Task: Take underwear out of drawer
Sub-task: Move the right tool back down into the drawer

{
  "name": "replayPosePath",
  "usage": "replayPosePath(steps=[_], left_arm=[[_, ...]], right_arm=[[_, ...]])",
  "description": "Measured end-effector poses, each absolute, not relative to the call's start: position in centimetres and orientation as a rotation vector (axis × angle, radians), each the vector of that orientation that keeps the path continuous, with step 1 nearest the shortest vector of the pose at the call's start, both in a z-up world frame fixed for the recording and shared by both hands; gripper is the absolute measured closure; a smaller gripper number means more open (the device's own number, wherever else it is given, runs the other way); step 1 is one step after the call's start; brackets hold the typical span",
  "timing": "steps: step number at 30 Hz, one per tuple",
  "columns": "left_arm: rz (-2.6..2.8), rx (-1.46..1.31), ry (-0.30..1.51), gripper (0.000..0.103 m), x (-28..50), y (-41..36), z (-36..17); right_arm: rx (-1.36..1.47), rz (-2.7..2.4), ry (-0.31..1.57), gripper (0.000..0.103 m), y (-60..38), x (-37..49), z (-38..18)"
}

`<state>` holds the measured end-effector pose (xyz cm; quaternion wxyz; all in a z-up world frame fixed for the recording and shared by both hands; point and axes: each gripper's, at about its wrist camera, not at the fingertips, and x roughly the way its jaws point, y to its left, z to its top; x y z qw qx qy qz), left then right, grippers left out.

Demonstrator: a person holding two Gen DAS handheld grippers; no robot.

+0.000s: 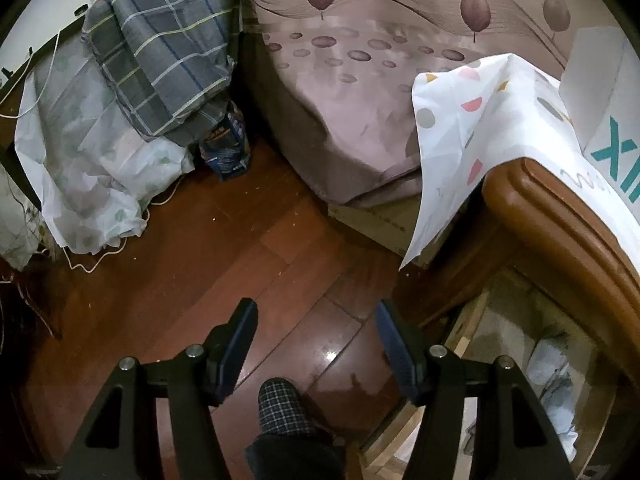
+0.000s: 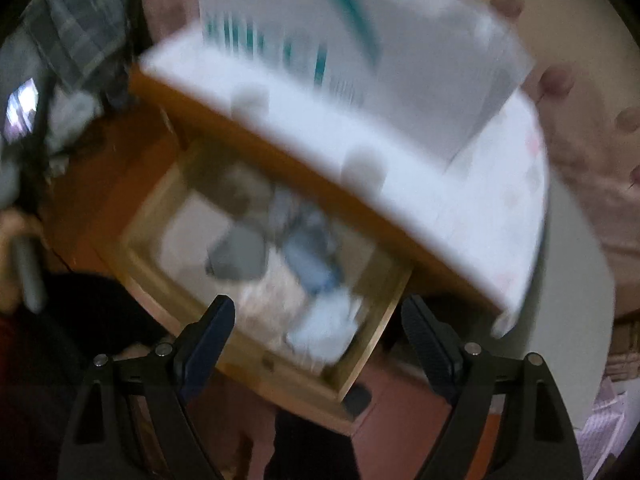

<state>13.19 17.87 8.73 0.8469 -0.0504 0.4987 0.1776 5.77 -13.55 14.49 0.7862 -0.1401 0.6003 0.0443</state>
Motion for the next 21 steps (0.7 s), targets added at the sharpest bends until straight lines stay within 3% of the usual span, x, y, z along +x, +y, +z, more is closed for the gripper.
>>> replayPosePath(steps=[7, 21], left_arm=[[0.388, -0.143, 1.075, 0.04, 13.4, 18.3, 8.3], [0.361, -0.112, 1.101, 0.04, 13.7, 17.3, 7.9]], right_arm=[[-0.317, 0.076, 1.401, 0.021, -15.2, 7.4, 5.6], [-0.514, 0.157, 1.575, 0.018, -14.7, 9.5, -3.0]])
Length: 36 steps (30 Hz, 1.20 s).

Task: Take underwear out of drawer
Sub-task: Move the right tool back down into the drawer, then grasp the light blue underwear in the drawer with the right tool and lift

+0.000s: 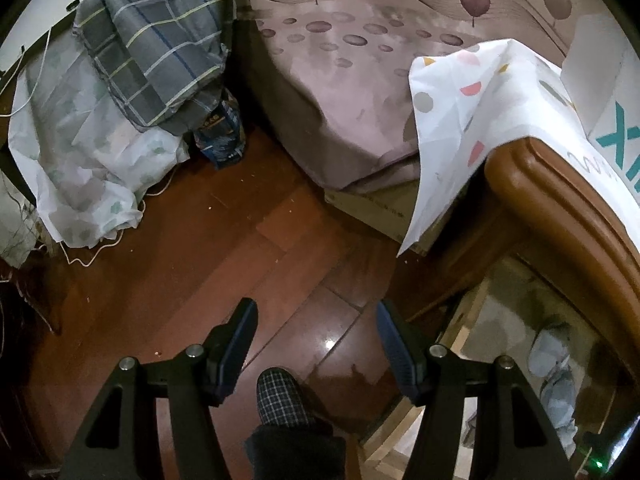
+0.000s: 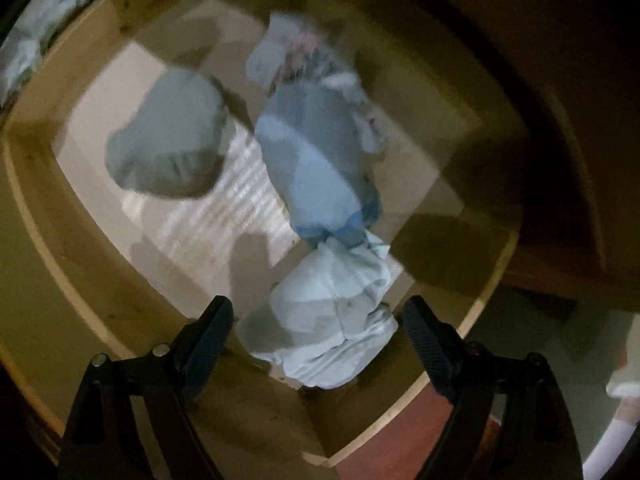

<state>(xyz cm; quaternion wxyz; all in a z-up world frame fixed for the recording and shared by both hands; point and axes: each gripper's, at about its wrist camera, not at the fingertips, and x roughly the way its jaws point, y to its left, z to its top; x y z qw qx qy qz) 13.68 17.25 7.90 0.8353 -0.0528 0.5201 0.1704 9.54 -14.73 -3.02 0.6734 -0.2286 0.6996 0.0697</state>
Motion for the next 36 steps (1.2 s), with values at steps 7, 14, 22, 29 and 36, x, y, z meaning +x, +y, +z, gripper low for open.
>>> replayPosePath(steps=[7, 14, 22, 29, 36], left_arm=[[0.367, -0.083, 1.092, 0.04, 13.8, 16.9, 7.9], [0.355, -0.063, 1.097, 0.04, 13.9, 16.6, 7.9], [0.318, -0.03, 1.099, 0.04, 14.1, 15.8, 7.7], [0.268, 0.0, 1.12, 0.04, 14.1, 14.7, 7.1], [0.208, 0.061, 1.128, 0.04, 14.0, 12.9, 6.4]], right_arm=[[-0.526, 0.187, 1.635, 0.017, -15.6, 10.9, -5.4], [-0.439, 0.204, 1.682, 0.019, -17.2, 12.0, -6.6], [-0.441, 0.23, 1.682, 0.031, -17.9, 12.1, -6.9], [-0.473, 0.245, 1.676, 0.055, -17.9, 12.3, -5.5], [-0.486, 0.183, 1.537, 0.06, -17.5, 10.9, -2.2]])
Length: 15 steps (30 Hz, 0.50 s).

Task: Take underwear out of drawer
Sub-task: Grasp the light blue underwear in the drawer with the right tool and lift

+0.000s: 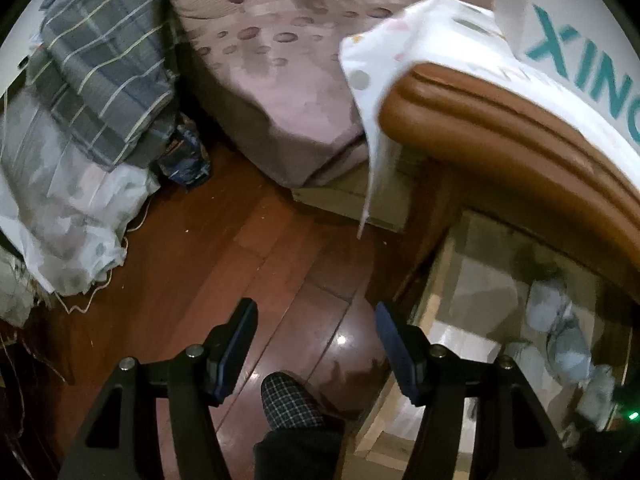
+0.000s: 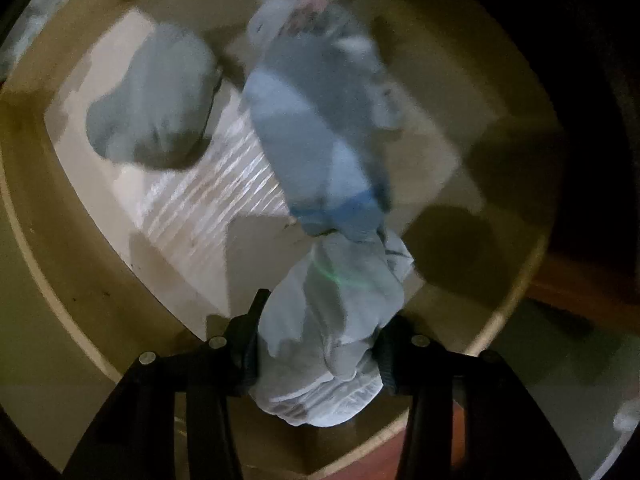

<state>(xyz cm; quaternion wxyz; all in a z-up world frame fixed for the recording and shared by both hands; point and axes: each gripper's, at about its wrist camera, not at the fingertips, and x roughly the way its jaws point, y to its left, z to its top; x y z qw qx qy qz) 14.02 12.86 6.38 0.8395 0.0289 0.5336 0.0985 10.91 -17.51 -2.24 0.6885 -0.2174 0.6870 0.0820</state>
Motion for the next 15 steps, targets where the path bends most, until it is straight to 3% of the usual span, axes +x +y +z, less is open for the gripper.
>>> replayPosePath(steps=[10, 15], left_arm=[[-0.003, 0.123, 1.2, 0.04, 13.4, 8.5, 4.3], [-0.162, 0.097, 1.326, 0.04, 13.1, 6.1, 2.1]], right_arm=[[-0.148, 0.01, 1.143, 0.06, -20.7, 6.8, 7.3], [0.003, -0.073, 0.924, 0.06, -20.9, 3.7, 10.8]])
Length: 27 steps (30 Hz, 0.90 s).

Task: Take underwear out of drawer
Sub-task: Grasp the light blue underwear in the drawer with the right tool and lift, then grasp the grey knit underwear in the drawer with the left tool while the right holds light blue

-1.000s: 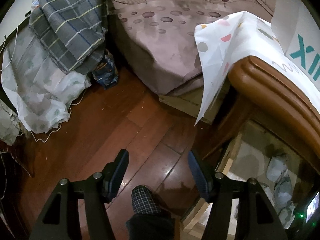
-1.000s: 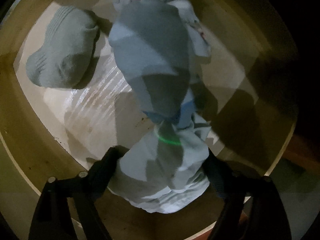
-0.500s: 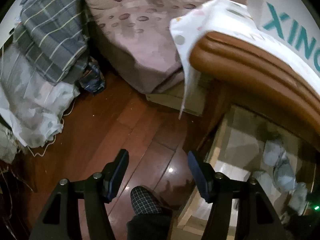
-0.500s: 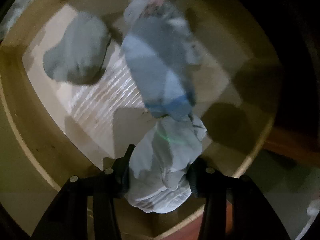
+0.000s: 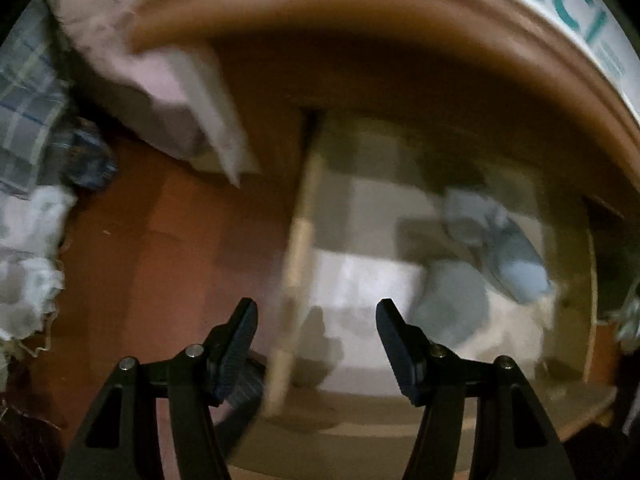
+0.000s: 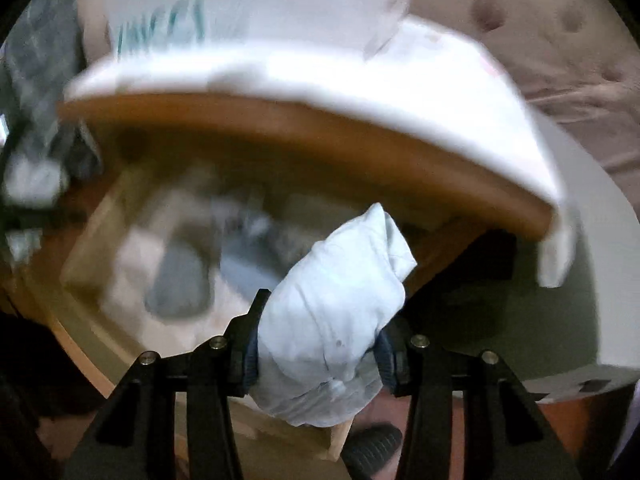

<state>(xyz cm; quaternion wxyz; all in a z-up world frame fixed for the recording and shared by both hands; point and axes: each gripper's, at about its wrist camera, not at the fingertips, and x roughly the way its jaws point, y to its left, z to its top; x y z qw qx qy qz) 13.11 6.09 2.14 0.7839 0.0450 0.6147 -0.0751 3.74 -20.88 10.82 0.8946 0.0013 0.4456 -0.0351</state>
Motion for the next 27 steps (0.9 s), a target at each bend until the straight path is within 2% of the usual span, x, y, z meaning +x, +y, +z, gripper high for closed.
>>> replayPosePath(steps=[6, 12, 17, 22, 27], left_arm=[[-0.211, 0.04, 1.388, 0.04, 12.1, 3.4, 1.4], [-0.165, -0.204, 1.511, 0.04, 11.9, 1.6, -0.4], [-0.076, -0.281, 1.559, 0.04, 12.0, 0.3, -2.0], [-0.028, -0.37, 1.548, 0.04, 12.3, 0.0, -3.3], [-0.067, -0.307, 1.585, 0.04, 13.1, -2.0, -4.6]], right_arm=[[0.17, -0.206, 0.78, 0.06, -24.9, 1.6, 12.7], [0.275, -0.345, 0.684, 0.059, -28.5, -0.7, 14.4], [0.218, -0.411, 0.615, 0.059, -30.0, -2.0, 15.7], [0.219, -0.413, 0.606, 0.059, -30.8, -2.4, 15.8], [0.266, -0.392, 0.617, 0.059, -31.5, -2.6, 15.6]])
